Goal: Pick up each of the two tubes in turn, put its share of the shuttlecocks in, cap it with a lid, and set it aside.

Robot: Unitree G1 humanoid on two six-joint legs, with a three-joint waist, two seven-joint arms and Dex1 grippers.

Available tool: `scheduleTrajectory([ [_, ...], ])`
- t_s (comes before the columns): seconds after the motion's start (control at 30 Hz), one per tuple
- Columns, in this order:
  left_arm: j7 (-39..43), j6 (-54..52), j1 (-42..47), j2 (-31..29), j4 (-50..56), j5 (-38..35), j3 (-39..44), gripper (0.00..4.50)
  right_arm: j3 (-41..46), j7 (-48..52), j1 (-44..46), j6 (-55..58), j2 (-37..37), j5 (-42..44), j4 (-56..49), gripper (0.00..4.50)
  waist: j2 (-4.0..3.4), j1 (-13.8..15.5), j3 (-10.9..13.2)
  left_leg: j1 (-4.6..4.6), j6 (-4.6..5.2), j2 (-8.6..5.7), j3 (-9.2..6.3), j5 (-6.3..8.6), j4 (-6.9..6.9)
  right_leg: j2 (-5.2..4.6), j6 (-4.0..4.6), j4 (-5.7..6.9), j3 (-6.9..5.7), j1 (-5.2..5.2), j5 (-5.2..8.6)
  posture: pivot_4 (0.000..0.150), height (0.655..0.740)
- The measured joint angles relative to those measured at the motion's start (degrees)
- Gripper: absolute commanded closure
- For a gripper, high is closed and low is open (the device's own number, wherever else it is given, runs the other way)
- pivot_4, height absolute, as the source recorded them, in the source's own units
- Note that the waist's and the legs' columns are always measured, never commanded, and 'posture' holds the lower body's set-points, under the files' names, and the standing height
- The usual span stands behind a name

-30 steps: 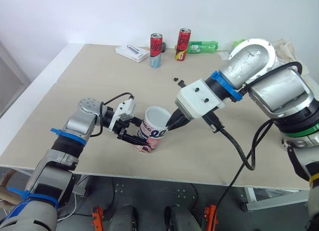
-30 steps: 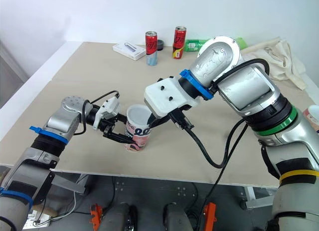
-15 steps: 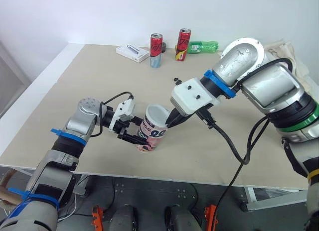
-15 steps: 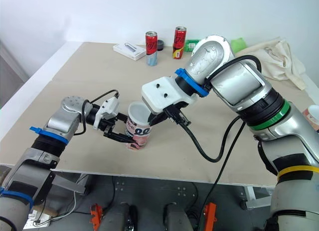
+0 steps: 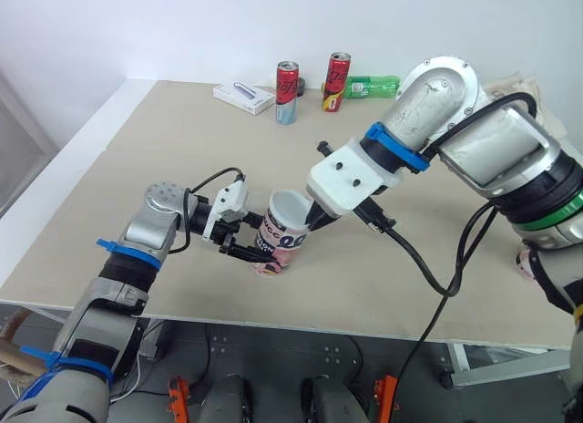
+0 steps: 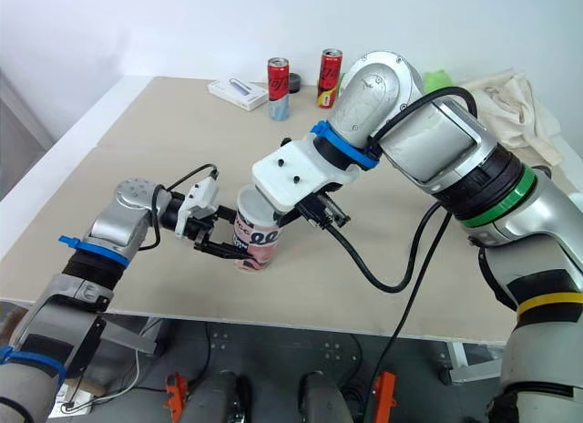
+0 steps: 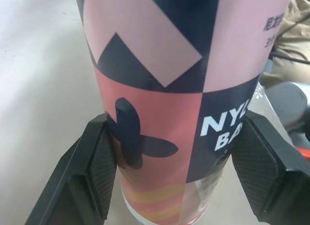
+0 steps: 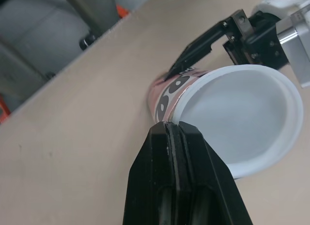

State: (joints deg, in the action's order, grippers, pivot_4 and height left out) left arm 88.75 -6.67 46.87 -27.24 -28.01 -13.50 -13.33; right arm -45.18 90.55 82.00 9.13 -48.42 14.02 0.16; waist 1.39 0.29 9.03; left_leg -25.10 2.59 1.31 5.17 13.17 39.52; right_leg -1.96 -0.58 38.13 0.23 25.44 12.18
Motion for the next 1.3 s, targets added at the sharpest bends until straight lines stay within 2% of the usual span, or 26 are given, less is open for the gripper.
scheduleTrajectory([
  [0.63, -2.7, -3.2, -3.1, 2.2, 2.9, -0.4, 2.5, 1.46, 0.2, 0.1, 0.8, -4.8, 0.0, -4.7, -1.2, 4.4, 0.0, 0.1, 0.0, 0.0, 0.0, -0.04, -0.02, 0.0, 0.0, -0.12, -0.01, 0.0, -0.05, -0.02, 0.01, 0.15, 0.74],
  [0.9, -6.4, 2.9, -8.0, 6.1, 4.1, -0.5, 4.1, 1.46, 0.1, 0.3, 1.1, -5.6, -0.4, -4.2, -1.7, 4.4, 0.0, 0.1, 0.0, 0.0, 0.0, -0.03, -0.06, 0.0, 0.0, -0.16, 0.01, 0.01, -0.11, -0.03, 0.01, 0.15, 0.74],
  [1.3, -7.4, 5.8, -8.1, 7.2, 2.1, 0.0, 4.1, 1.46, 0.0, 0.3, 1.3, -8.9, -0.6, -6.0, -1.4, 4.4, 0.0, 0.1, 0.0, 0.03, 0.0, -0.03, -0.05, 0.0, 0.0, -0.19, 0.02, 0.0, -0.19, -0.05, -0.01, 0.15, 0.74],
])
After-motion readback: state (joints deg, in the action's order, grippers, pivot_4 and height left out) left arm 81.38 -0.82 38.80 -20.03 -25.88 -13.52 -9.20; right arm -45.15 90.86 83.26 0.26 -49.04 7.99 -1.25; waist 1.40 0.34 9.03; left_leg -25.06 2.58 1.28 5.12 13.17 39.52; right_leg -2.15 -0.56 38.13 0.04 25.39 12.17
